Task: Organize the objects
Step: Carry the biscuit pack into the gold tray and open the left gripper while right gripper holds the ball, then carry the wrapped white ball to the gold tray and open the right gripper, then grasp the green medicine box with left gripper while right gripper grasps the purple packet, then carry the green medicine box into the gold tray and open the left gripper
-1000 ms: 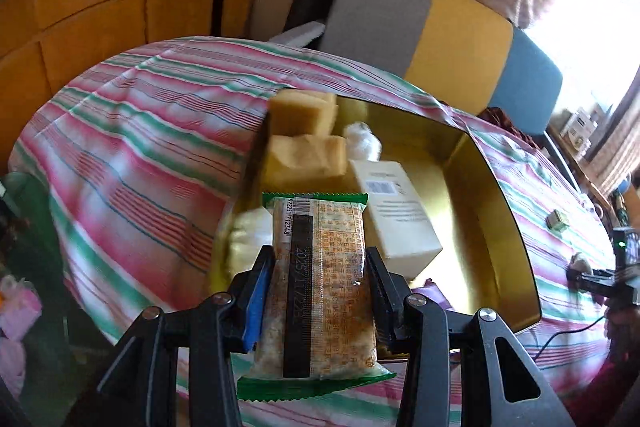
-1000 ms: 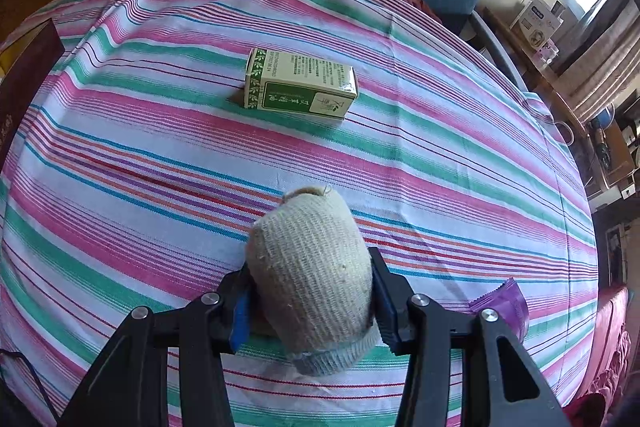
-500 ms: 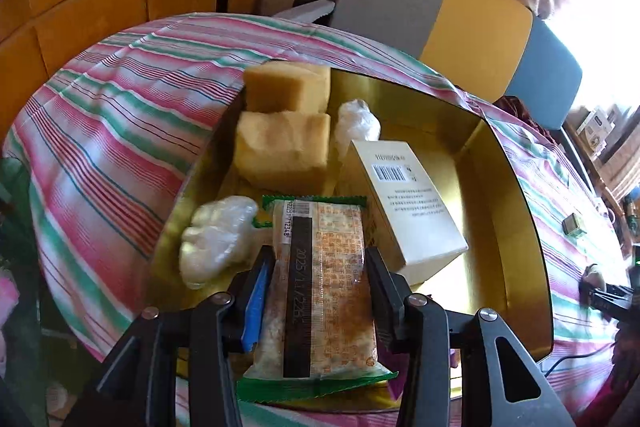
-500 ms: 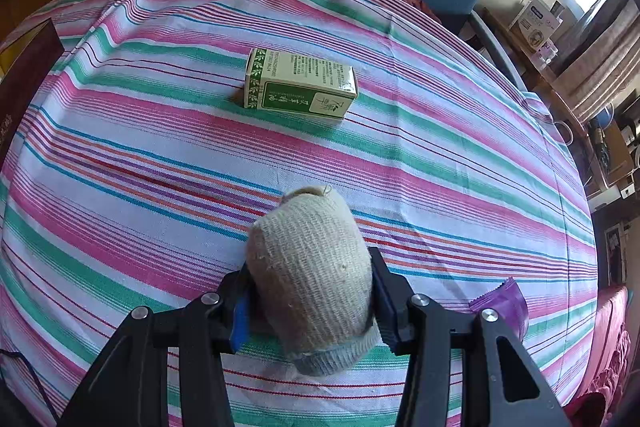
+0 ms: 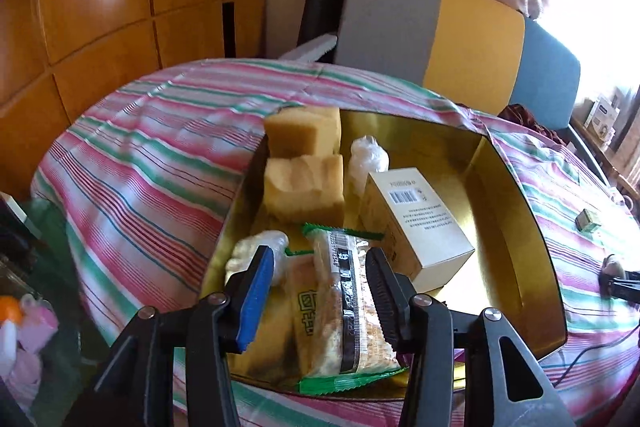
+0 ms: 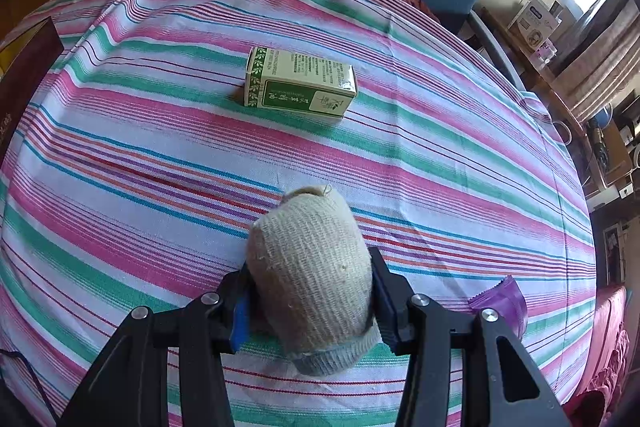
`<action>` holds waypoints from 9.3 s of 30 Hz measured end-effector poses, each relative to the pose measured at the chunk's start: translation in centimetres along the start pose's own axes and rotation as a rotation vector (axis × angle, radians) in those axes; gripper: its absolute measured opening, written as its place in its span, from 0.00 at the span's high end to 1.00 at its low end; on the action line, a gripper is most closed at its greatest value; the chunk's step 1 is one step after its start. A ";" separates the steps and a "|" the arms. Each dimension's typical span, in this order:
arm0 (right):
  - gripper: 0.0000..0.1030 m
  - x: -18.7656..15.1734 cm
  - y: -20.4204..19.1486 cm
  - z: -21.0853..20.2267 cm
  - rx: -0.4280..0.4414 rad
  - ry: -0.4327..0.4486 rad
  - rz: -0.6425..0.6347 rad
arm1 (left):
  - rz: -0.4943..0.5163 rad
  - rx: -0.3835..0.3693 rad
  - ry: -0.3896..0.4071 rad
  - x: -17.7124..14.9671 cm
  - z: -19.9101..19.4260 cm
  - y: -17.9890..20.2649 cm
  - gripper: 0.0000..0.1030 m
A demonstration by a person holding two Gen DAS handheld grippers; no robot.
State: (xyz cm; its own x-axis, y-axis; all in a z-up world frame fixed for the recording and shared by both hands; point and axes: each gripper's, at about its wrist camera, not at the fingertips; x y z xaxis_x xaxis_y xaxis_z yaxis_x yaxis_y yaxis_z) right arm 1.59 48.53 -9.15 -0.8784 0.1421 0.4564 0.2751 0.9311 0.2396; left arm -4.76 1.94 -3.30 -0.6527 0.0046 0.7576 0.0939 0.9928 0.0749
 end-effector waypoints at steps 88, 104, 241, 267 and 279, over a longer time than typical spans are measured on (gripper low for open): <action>0.42 2.5 -18.4 -13.5 0.437 0.231 -0.058 | 0.063 -0.003 0.067 0.4 -3.3 -0.2 0.40; 0.42 0.2 1.4 -8.6 0.099 0.115 0.329 | 0.247 -0.155 0.089 2.2 -3.9 9.2 0.37; 0.57 -2.3 5.6 -0.2 0.205 -0.084 0.289 | 0.369 -0.533 -0.109 -4.5 1.6 27.1 0.71; 0.57 -1.5 3.9 -0.3 0.185 -0.063 0.253 | -0.033 -0.242 -0.134 8.4 8.1 8.7 0.71; 0.57 -1.7 3.7 -0.2 0.178 -0.084 0.244 | -0.066 -0.148 -0.235 8.6 14.4 10.3 0.71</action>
State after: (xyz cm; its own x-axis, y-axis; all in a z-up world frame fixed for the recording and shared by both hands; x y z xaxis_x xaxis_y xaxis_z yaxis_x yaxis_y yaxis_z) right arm 4.13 51.69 -8.87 -0.8263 0.3888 0.4075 0.4152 0.9094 -0.0258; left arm -20.20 13.89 -5.38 -0.8158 -0.0151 0.5781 0.1423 0.9637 0.2259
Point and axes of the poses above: each gripper's, at about its wrist camera, not at the fingertips, and z roughly the way its jaws point, y to its right, x to its top, and after that the axes turned 5 degrees about y, right-handed
